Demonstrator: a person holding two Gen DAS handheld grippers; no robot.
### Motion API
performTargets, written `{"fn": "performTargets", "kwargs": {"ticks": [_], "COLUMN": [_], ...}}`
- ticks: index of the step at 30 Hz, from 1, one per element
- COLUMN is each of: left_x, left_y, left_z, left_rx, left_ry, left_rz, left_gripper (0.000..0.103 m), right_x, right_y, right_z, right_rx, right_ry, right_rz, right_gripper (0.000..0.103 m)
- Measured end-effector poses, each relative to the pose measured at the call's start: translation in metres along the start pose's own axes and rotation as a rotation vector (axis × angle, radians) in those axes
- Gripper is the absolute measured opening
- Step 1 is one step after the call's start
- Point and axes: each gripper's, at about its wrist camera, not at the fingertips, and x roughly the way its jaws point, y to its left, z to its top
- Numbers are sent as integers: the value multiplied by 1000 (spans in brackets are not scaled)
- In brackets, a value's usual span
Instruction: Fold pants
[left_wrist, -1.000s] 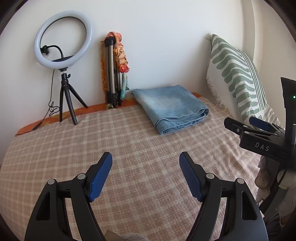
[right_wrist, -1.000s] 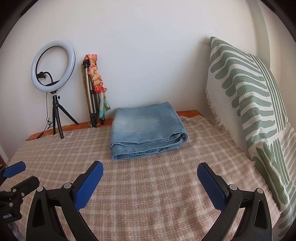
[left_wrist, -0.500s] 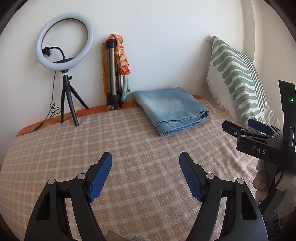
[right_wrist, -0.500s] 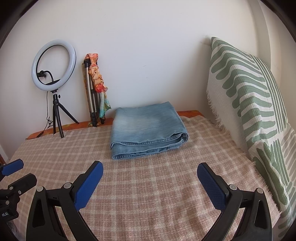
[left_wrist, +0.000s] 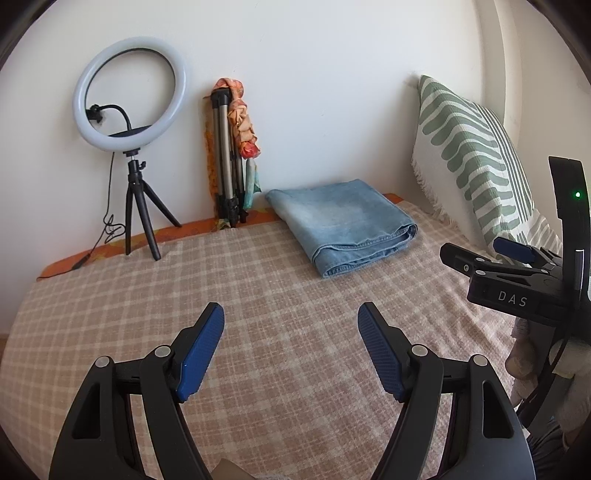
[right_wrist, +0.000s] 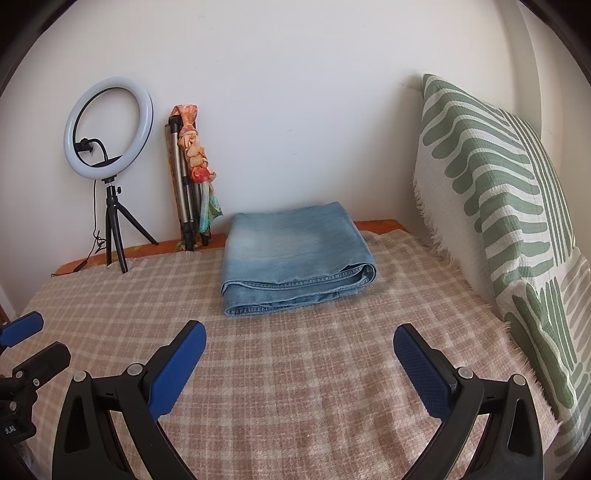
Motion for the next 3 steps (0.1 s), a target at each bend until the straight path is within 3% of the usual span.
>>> {"fn": "performTargets", "kwargs": {"ticks": [3], "left_x": [-1], "left_y": [0], "left_z": [0], "left_rx": [2], "left_ry": [-1], "left_rz": [2], "left_gripper": [75], "right_x": [0], "right_y": [-1], "right_z": [0], "right_rx": [0], "right_ry": [1], "right_rz": [2], "right_gripper": [103]}}
